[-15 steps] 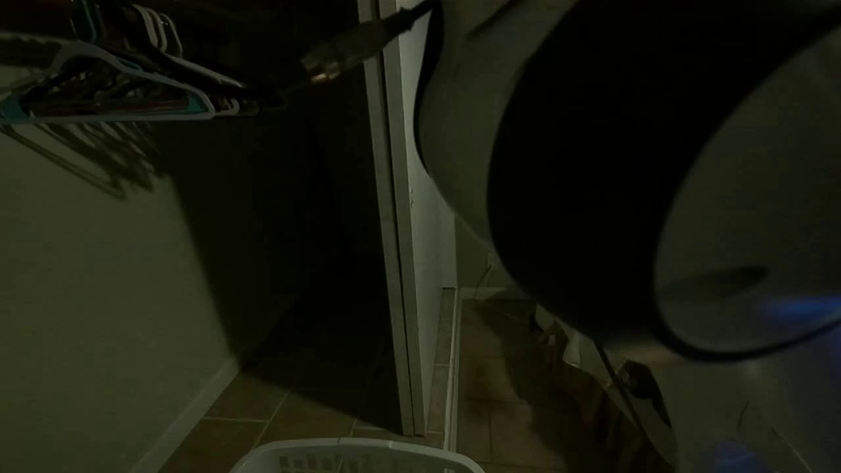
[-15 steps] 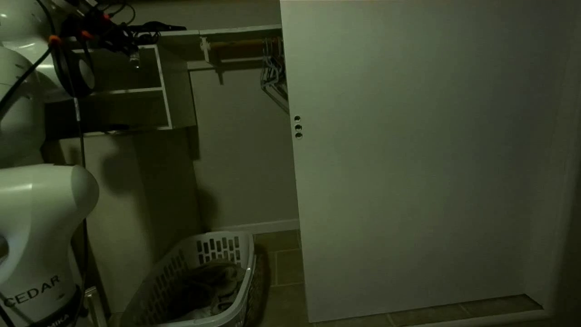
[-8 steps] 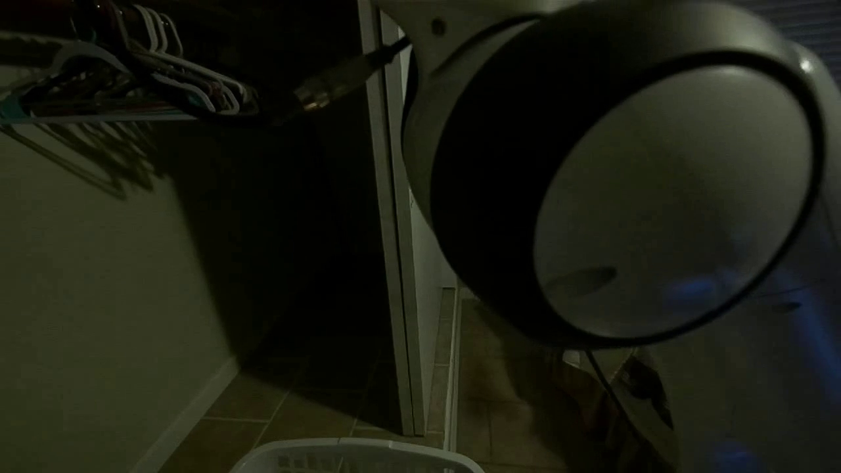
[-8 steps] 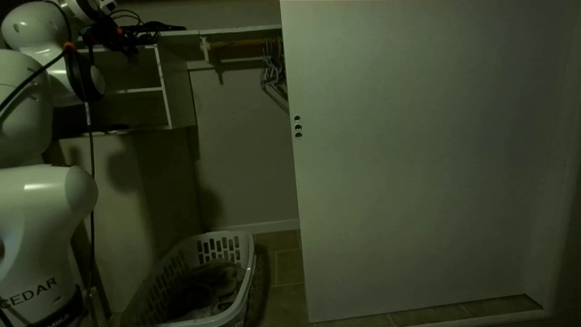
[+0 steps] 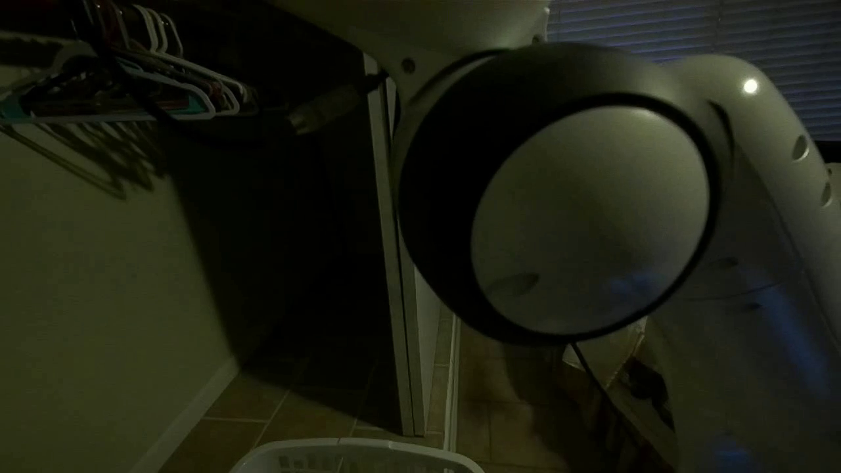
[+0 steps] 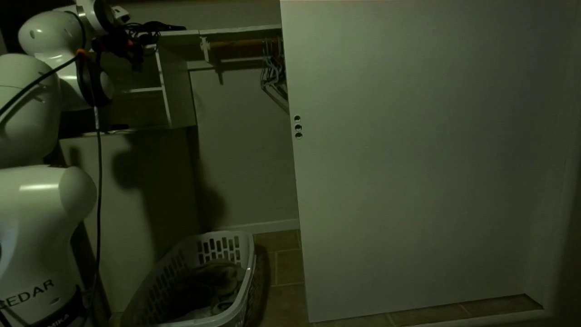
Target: Pick up the small bottle and place it on the top shelf
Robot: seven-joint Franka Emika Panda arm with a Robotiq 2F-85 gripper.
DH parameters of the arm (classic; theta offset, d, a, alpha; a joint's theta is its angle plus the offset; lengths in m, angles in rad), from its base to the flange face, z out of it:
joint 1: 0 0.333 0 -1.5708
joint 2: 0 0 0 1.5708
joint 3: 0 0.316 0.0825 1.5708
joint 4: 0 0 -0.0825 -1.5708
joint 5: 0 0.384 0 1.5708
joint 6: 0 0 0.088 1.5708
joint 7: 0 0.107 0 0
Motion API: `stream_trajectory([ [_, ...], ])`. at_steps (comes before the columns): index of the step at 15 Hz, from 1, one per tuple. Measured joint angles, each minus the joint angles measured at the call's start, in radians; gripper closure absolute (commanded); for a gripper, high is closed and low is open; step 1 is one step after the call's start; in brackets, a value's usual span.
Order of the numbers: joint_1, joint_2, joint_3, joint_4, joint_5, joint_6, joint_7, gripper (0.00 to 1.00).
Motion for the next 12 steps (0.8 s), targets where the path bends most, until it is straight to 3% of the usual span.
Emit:
stream_trajectory([
  [6,-0.028,0.031,0.011,0.000,0.012,0.009,-0.002,0.81],
  [12,-0.041,0.070,0.027,0.000,0.015,0.090,-0.015,0.81],
])
